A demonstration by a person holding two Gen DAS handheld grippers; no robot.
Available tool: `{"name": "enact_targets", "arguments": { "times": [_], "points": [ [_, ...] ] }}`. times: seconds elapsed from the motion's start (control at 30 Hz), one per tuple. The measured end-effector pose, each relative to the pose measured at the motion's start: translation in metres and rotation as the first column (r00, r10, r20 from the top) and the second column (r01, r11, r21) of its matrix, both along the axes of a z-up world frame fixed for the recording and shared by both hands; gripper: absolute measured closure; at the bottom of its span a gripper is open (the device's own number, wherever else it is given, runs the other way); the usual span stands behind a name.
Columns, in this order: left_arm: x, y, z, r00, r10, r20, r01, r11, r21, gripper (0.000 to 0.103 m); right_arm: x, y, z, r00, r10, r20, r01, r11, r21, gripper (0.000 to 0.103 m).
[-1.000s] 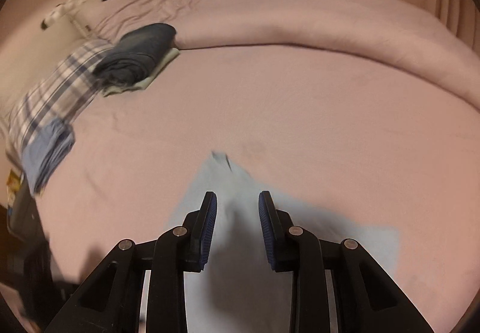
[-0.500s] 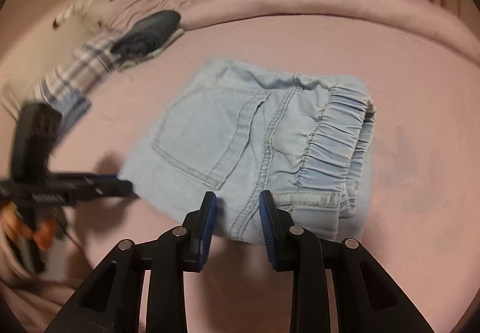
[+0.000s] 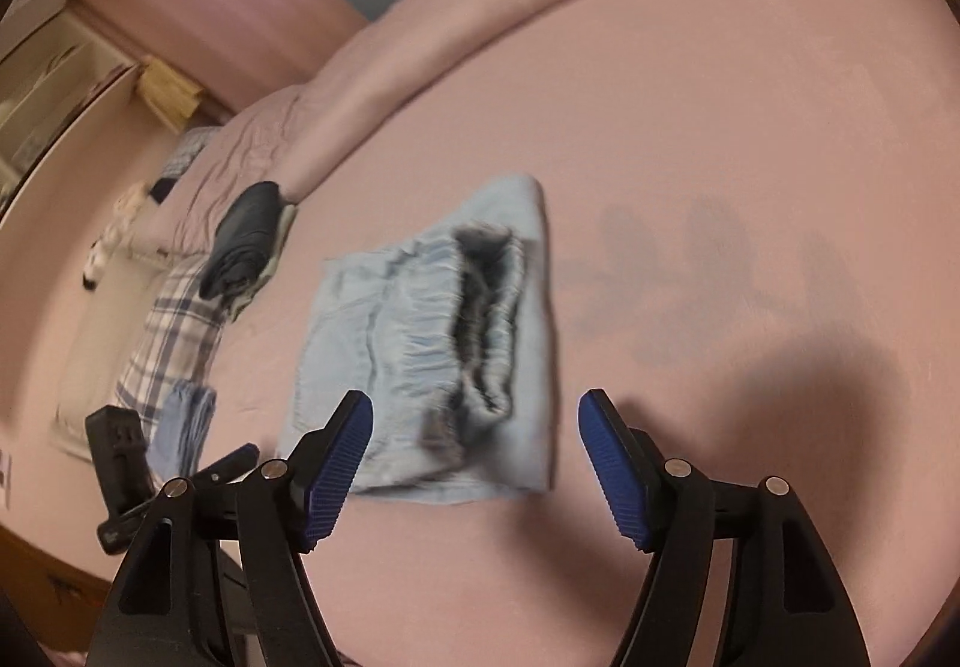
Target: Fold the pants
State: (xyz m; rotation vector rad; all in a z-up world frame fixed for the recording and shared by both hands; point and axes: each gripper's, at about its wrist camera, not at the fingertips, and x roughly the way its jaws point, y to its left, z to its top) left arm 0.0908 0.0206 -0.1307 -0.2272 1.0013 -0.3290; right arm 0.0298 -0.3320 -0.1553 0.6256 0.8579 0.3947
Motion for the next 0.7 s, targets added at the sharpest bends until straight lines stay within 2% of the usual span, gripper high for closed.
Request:
{"name": "enact_targets", "arguments": {
  "times": [0.13, 0.33, 0.43, 0.7],
  "points": [
    [0.003, -0.003, 0.0, 1.0, -0.01, -0.001, 0.01, 1.0, -0.002, 0.036, 0.002, -0.001, -0.008, 0.999, 0.011, -0.042, -0.009, 0.999, 0.041, 0.031],
    [0.01, -0.005, 0.0, 1.0, -0.013, -0.003, 0.013, 1.0, -0.002, 0.035, 0.007, 0.006, -0.006, 0.998, 0.032, -0.051, -0.031, 0.999, 0.03, 0.03],
    [0.014, -0.004, -0.001, 1.0, -0.009, -0.006, 0.009, 1.0, -0.005, 0.03, 0.007, 0.003, -0.005, 0.998, 0.036, -0.05, -0.035, 0.999, 0.015, 0.03],
    [0.022, -0.006, -0.003, 1.0, -0.016, -0.016, 0.016, 1.0, -0.005, 0.03, 0.019, 0.008, -0.003, 0.997, 0.044, -0.065, -0.045, 0.999, -0.022, 0.029]
  ]
}}
